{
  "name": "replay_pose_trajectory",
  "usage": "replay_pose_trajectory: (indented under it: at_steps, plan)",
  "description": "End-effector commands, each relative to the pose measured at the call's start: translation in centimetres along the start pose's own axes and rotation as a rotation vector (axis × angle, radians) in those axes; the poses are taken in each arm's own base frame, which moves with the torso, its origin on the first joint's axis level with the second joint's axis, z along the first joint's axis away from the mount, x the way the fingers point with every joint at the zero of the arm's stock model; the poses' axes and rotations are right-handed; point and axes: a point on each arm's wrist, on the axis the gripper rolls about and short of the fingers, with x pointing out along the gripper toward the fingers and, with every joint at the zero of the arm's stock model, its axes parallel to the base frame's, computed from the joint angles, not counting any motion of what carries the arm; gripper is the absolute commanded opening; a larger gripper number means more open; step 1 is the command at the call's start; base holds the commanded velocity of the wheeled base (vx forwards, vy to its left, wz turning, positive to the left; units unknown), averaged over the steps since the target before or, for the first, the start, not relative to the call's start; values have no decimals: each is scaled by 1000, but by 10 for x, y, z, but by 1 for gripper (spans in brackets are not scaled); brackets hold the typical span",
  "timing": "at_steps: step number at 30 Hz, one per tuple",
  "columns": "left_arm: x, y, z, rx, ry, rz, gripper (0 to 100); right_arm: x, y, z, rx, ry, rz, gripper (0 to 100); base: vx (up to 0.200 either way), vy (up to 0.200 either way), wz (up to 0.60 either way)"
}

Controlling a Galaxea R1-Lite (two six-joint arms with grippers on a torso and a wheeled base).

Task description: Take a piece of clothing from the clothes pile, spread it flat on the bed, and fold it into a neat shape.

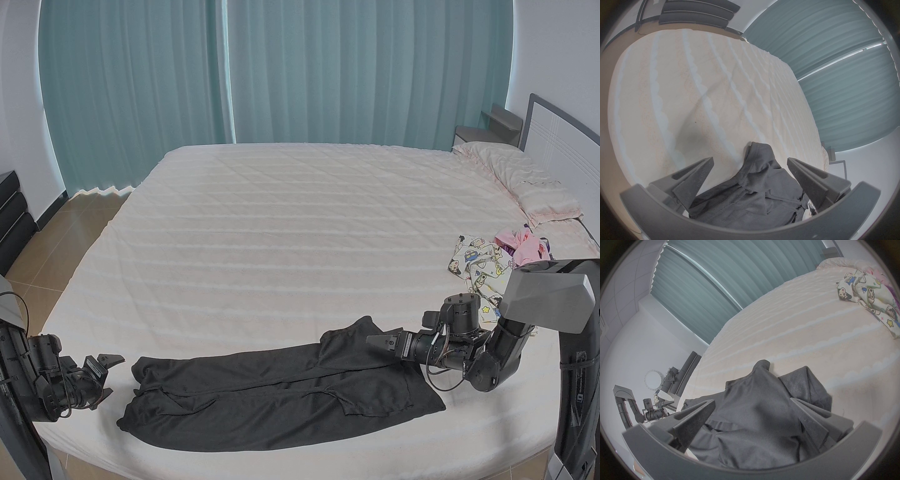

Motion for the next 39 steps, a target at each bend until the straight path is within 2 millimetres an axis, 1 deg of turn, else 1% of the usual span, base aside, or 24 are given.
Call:
replay_pose_trajectory:
  at_steps: [1,4,8,9,16,18,22,25,30,39]
  plan:
    - [-4,-3,1,11,-13,-13,100,16,-18,-2,17,2,-15,100,0,0,0]
    - [-4,-4,1,11,-14,-14,100,21,-23,-4,22,8,-15,100,0,0,0]
    - [-4,-4,1,14,-14,-15,100,20,-23,-5,22,18,-5,100,0,0,0]
    - [-4,-4,1,13,-12,-13,100,19,-22,-6,24,23,-6,0,0,0,0]
    - [-3,-3,1,15,-14,-13,100,9,-22,-10,30,33,-18,0,0,0,0]
    - [-3,-3,1,14,-13,-12,100,1,-22,-10,34,36,-27,0,0,0,0]
    - [-3,-3,1,16,-12,-11,100,-8,-22,-13,40,46,-37,0,0,0,0]
    - [-3,-2,0,28,-9,-8,100,-12,-22,-17,37,60,-46,0,0,0,0]
    - [-3,-2,0,28,-9,-8,100,-17,-23,-18,40,66,-55,0,0,0,0]
    - [-3,-2,0,27,-9,-6,100,-27,-25,-29,-28,91,-63,0,0,0,0]
